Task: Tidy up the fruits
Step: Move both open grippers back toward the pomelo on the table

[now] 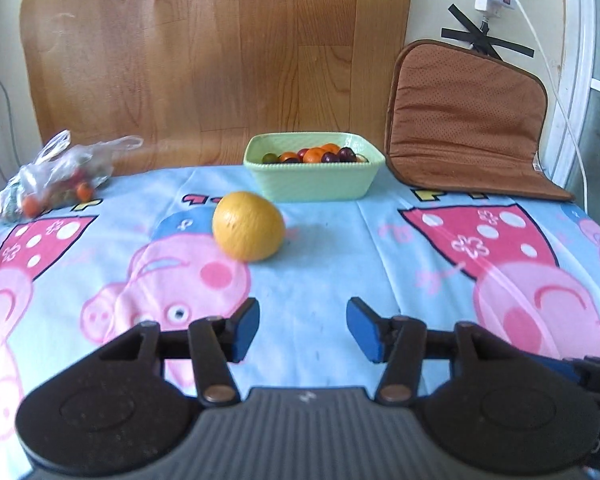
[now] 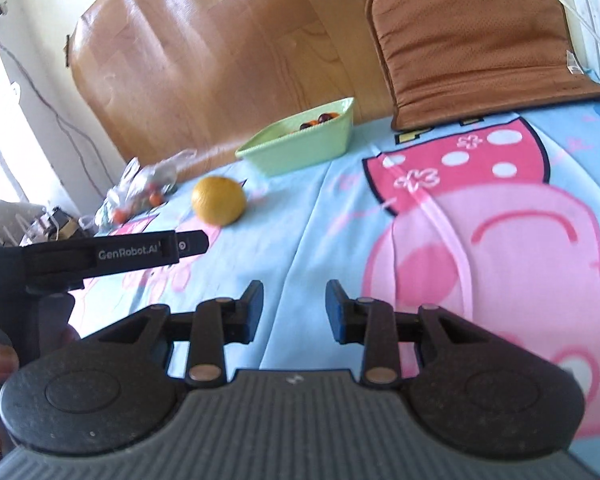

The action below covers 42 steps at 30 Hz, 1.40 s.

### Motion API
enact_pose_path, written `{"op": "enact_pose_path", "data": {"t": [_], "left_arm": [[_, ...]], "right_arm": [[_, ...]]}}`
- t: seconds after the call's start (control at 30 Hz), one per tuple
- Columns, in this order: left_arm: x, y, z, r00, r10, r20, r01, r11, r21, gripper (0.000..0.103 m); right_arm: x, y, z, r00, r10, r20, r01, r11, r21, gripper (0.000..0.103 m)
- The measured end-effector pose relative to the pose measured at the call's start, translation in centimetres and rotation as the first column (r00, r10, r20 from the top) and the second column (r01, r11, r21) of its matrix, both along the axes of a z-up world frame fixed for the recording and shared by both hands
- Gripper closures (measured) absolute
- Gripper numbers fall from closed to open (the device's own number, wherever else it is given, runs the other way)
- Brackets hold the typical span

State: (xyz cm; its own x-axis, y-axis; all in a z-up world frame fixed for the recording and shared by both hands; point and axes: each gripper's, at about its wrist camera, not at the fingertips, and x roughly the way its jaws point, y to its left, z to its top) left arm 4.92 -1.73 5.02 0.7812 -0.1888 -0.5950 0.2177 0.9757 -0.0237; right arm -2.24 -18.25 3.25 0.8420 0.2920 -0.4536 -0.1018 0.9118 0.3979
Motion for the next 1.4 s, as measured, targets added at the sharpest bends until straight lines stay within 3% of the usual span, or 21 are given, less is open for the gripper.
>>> {"op": "enact_pose_path", "data": {"t": [0.23,0.6,0.73,0.9,1.0,1.07,1.1,1.17,1.23,1.3,1.4], "left_arm": [[-2.0,0.8,-1.2,1.0,0.025,-0.005,-0.025,1.0,-0.002,0.05],[-0.3,1.5,-4.0,0.998,0.067,-0.021,-0.067,0.997,0.033,0.049],[-0.1,1.5,-4.7,0.997,0.064,0.034,-0.066,0.996,0.064,0.041],[0.8,2.6,-4.5,0.998,0.052,0.023,-0.052,0.999,0.007,0.041],[2.0,2.7,-4.2,0.994,0.078,0.08,-0.085,0.992,0.093,0.041],[3.1,3.0,-4.3,0.987,0.112,0.118,-0.129,0.981,0.148,0.041],[3.8,3.4,-4.5,0.987,0.124,0.101,-0.138,0.98,0.143,0.041],[4.8,4.8,-4.5,0.991,0.129,0.034,-0.131,0.99,0.052,0.041],[4.9,5.5,-4.5,0.991,0.133,0.019,-0.133,0.991,0.006,0.041],[4.8,5.8,-4.6,0.991,0.13,0.017,-0.13,0.991,-0.012,0.04],[4.8,5.9,-4.6,0.993,0.12,0.015,-0.12,0.993,-0.018,0.035]], "right_arm": [[-1.8,1.4,-0.4,0.999,0.034,-0.003,-0.034,0.999,-0.027,0.066],[-1.1,1.3,-2.1,1.0,0.011,-0.019,-0.012,0.999,-0.036,0.066],[-0.6,1.5,-2.1,1.0,0.001,0.007,-0.001,0.996,-0.086,0.066],[0.6,1.9,-2.2,1.0,-0.004,0.03,0.007,0.992,-0.128,0.063],[1.6,2.4,-1.9,0.999,0.014,0.039,-0.007,0.988,-0.153,0.055],[2.6,2.8,-1.6,0.999,0.025,0.046,-0.017,0.984,-0.175,0.055],[3.1,3.0,-1.5,0.998,0.031,0.055,-0.02,0.982,-0.187,0.055],[4.2,3.3,-1.2,0.997,0.025,0.075,-0.01,0.98,-0.199,0.054],[5.2,3.5,-1.3,0.997,0.018,0.07,-0.005,0.983,-0.182,0.054],[6.0,3.8,-1.7,0.999,0.016,0.039,-0.009,0.984,-0.178,0.054],[5.7,4.0,-1.5,0.997,0.039,0.063,-0.027,0.983,-0.18,0.049]]}}
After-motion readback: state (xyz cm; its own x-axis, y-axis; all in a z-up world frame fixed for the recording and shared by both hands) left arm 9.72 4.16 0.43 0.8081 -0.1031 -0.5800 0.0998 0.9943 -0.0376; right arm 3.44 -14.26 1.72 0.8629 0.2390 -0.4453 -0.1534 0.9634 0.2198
